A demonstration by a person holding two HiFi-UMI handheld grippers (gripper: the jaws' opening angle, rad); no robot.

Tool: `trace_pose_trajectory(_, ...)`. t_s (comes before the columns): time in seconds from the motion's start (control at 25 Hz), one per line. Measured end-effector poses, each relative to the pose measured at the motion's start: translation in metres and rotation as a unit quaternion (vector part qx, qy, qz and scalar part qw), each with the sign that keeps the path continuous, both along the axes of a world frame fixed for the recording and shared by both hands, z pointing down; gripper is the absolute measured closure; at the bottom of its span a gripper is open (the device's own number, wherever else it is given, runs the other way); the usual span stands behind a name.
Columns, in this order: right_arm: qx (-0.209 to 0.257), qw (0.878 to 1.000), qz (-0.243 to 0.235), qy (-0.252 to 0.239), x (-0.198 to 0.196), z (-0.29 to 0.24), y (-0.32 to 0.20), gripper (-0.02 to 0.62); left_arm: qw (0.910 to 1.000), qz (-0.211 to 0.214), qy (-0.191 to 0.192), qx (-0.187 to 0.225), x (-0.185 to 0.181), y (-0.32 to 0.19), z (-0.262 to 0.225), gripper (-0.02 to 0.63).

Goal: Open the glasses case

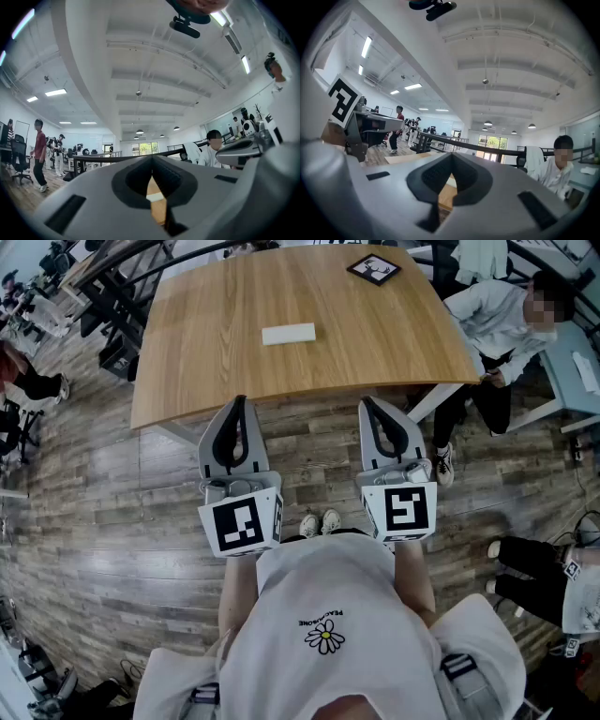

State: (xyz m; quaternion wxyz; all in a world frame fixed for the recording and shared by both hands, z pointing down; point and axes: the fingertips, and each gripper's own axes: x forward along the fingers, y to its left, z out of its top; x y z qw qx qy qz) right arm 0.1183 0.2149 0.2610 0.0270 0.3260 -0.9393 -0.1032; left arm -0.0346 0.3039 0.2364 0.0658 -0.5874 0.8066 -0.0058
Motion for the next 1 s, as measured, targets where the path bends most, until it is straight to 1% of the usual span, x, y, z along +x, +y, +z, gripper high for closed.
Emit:
trace_pose_trajectory(0.28,0.0,1.0,-0.012,-0.004,-0.002,-0.004,0.006,0.591,1.0,0.0,0.009,-0.001,0.002,-0.001,0.007,0.591)
trace_pose_trajectory(0.44,0.007,1.0,-0.007,-0.004,0.006,-0.003,0.0,0.591,0.9999,-0.004,0.014,0.001,0.003,-0.003,0.009,0.591)
trace_pose_trajectory(0.52,0.009,1.0,-0.01,-0.012,0.009,-0.003,-0.003,0.589,0.9999,-0.006,0.013,0.0,0.003,-0.004,0.009,0.591)
trace_pose_trajectory(0.8,-0.018,0.999,-0.016,-0.028,0.02,0.009,-0.013,0.589,0.9997,-0.024,0.005,-0.008,0.004,-0.006,0.012,0.591)
trace_pose_trajectory(1.0,-0.042,0.998,-0.022,-0.05,0.032,0.02,-0.025,0.589,0.9993,-0.038,-0.004,0.003,0.012,-0.004,0.011,0.591)
